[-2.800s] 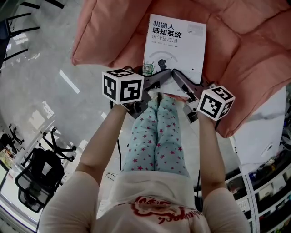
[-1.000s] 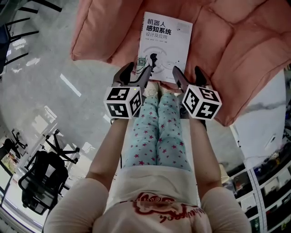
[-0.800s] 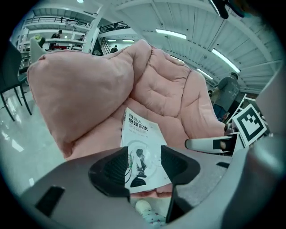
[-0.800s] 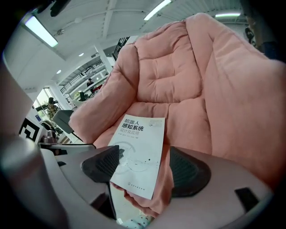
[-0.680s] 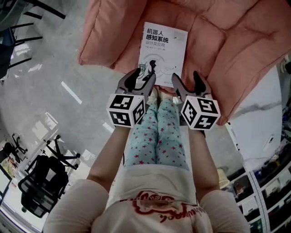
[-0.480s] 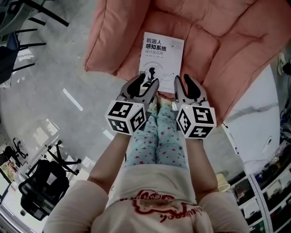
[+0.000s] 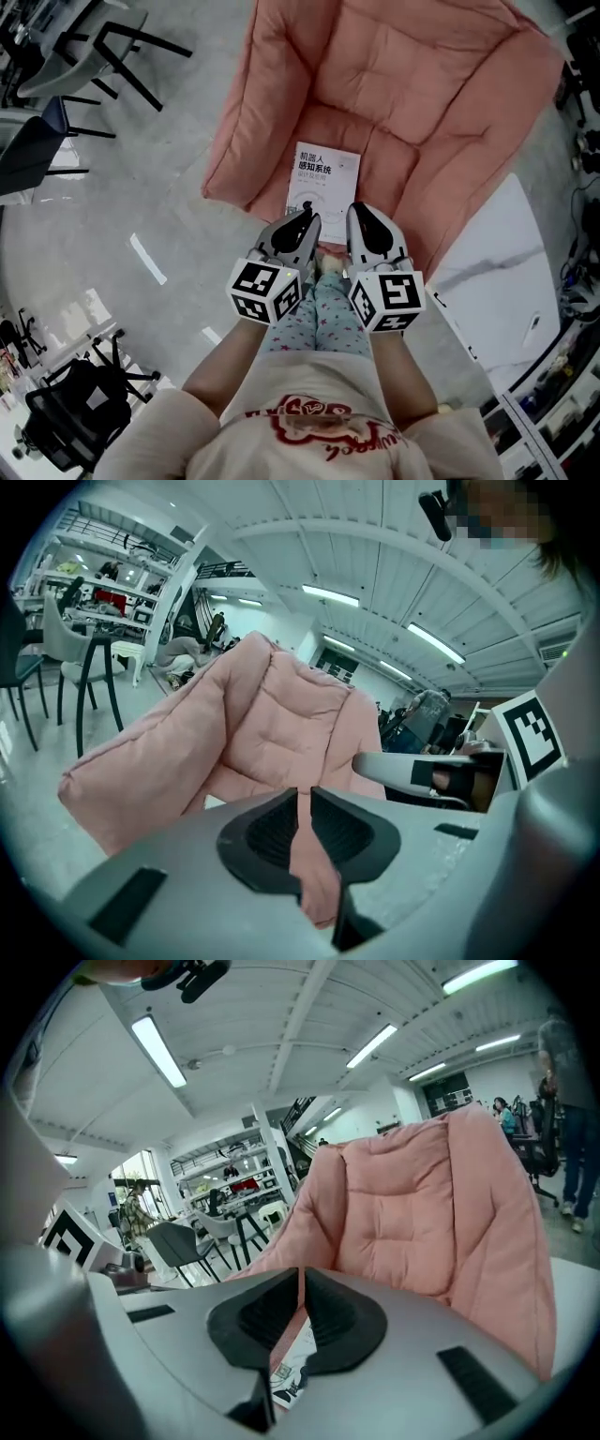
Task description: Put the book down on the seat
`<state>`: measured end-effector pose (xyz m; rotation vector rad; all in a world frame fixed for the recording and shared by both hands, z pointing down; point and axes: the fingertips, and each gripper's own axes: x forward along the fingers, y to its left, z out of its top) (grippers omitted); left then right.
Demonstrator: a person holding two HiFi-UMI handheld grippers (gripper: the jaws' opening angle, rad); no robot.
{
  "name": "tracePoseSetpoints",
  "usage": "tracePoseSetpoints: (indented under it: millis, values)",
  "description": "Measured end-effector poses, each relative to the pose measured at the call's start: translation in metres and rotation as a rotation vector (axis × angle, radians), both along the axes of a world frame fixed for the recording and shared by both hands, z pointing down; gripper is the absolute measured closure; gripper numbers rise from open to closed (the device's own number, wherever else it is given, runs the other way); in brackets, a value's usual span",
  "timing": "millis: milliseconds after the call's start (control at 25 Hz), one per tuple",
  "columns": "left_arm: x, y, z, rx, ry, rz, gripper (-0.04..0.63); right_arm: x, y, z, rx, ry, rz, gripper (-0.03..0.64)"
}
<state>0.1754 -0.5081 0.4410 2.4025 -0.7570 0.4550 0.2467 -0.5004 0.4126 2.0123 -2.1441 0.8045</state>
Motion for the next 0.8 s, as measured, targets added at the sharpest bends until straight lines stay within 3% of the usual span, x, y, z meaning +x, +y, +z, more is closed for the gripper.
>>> tracePoseSetpoints:
  millis: [240,680,800]
  values:
    - [0.015,0.012,-0.08,0.057,0.062,0.02,0.591,-0.006,0.01,-0.076,0.079,-0.009,-0.027,0.612]
    - [0.024,0.035,-0.21,0.22,0.132,0.051,0.591,-0.023,0.031,-0.2,0.227,0.034,-0.128,0.617]
    - [0.024,0.038,-0.234,0.301,0.162,0.036,0.591,-0.021,0.036,-0.219,0.275,0.048,-0.164,0.617]
